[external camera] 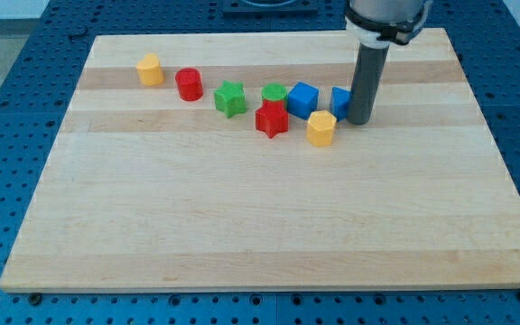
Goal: Nudge blue triangle left a bit
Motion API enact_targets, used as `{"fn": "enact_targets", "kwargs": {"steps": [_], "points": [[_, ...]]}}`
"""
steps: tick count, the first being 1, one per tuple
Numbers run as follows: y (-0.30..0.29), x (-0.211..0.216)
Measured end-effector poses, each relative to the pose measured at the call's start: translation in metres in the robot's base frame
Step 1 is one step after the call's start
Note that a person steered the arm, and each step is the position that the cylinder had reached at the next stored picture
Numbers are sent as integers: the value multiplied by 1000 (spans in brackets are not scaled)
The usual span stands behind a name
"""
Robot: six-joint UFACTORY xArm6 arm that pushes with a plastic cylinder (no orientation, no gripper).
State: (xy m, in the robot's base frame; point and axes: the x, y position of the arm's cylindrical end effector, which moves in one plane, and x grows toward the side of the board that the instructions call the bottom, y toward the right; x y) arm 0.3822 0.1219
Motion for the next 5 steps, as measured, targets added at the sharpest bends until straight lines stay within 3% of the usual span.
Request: {"fn": "enact_targets", "kwargs": {"steps": [2,5], "points": [[1,-47],[15,-40]]}}
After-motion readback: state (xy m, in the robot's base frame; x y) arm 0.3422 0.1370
